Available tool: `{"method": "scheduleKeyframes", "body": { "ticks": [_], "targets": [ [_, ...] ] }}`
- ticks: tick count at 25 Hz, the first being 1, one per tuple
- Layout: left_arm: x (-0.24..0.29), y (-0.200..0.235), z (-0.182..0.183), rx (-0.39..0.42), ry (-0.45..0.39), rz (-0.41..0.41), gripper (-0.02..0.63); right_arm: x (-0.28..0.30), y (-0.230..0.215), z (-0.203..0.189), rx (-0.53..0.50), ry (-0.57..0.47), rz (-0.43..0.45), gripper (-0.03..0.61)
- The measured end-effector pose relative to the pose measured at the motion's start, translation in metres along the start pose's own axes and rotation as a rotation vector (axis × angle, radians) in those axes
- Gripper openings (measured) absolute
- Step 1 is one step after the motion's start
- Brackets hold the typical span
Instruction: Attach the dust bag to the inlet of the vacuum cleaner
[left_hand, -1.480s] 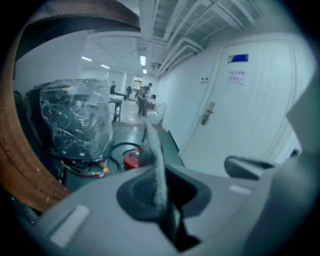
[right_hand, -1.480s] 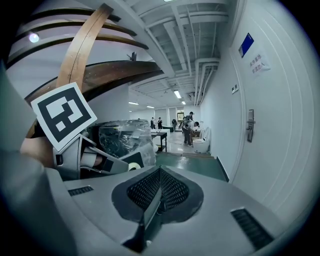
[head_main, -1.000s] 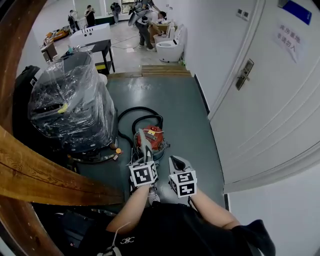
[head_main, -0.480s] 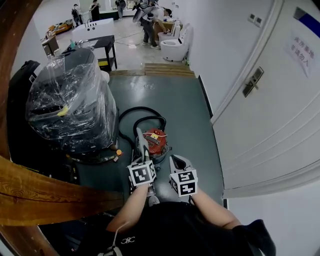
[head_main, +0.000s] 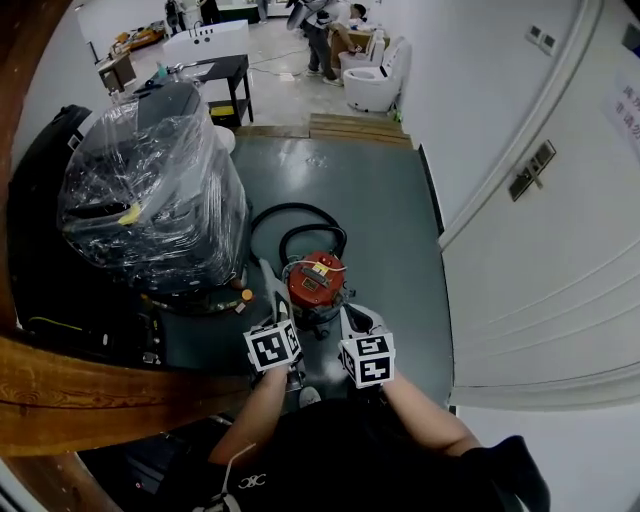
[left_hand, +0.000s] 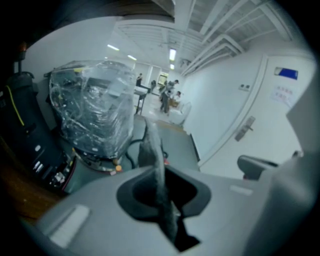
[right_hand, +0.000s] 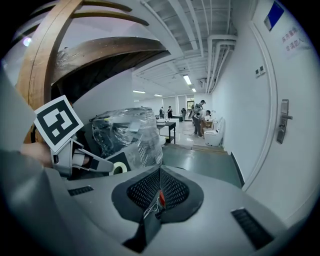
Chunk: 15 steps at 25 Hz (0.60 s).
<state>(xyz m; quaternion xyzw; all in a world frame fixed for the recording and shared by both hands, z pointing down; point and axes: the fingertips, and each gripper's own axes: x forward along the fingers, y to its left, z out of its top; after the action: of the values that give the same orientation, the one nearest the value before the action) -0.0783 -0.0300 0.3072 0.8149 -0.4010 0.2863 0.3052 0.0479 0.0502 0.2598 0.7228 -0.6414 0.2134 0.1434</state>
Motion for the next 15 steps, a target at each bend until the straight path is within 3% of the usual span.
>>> {"method": "scheduleKeyframes", "body": {
  "ticks": [10,15],
  "targets": [
    [0.026,0.018,0.024,-0.159,-0.043,0.162,0.026,0.072,-0.013,0.033,-0.133,0.039,0.218,-0.002],
    [0.029,0.032,0.015,-0.259,-0.050,0.253,0.026,0.107,-0.023,0.031,-0.160,0.096,0.305,-0.002]
  ]
}}
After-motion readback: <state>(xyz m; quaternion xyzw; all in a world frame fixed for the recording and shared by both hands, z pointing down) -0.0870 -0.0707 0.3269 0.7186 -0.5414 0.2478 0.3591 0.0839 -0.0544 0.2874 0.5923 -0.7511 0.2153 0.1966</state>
